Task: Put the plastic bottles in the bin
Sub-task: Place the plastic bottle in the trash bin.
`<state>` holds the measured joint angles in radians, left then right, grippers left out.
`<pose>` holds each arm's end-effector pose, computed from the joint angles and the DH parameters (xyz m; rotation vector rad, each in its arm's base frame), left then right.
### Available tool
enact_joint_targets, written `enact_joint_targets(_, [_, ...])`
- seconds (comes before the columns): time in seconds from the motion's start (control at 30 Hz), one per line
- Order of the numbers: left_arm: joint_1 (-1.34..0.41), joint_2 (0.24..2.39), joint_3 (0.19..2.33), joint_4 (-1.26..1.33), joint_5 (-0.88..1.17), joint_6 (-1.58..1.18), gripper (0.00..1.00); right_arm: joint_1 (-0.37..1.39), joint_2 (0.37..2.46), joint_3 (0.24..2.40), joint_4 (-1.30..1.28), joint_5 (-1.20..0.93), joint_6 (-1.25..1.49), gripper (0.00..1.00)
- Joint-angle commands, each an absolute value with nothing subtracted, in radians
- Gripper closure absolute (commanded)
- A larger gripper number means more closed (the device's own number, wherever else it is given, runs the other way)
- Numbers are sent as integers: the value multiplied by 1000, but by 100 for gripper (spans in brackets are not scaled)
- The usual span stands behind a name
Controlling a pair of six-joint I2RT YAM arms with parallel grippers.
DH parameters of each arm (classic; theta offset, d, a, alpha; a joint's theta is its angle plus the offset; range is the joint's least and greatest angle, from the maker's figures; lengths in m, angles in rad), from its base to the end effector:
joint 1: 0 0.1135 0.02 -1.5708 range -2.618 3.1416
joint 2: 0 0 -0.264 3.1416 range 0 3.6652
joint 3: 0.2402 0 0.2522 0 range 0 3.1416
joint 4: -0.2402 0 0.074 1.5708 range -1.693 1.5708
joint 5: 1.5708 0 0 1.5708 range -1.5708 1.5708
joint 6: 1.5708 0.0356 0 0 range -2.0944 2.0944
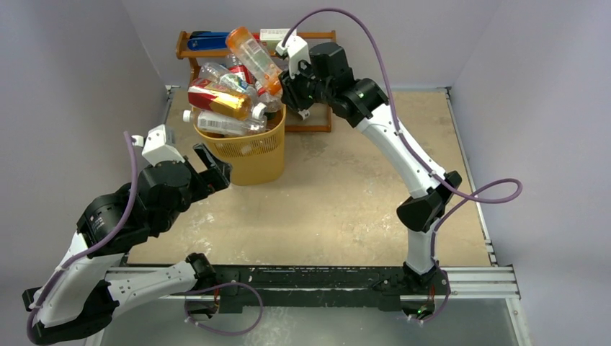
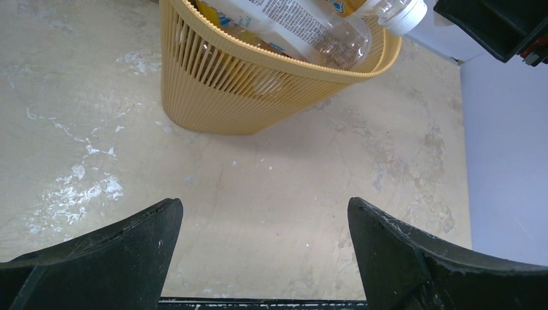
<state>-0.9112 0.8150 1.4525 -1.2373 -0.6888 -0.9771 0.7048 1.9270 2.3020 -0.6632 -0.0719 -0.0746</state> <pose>0.0693 -0.0524 0.4423 -0.4472 2.0002 -0.4370 0.3206 0.2760 0.4754 -0.7641 1.7271 0.5014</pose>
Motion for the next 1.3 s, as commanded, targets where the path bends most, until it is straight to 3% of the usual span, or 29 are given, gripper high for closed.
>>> enact_joint_targets(0.0, [-915,820,1445,-1195,-709,-979,1,730,1909,2349,-663,-24,-110,67])
enact_joint_targets(0.97, [-916,804,1418,-1182,-713,-982,1,787,1898,2307,-652,53,-159,58])
enact_joint_targets(1.27, [-916,803,1417,-1182,-715,-984,0,789,1886,2299,-636,86,-156,38])
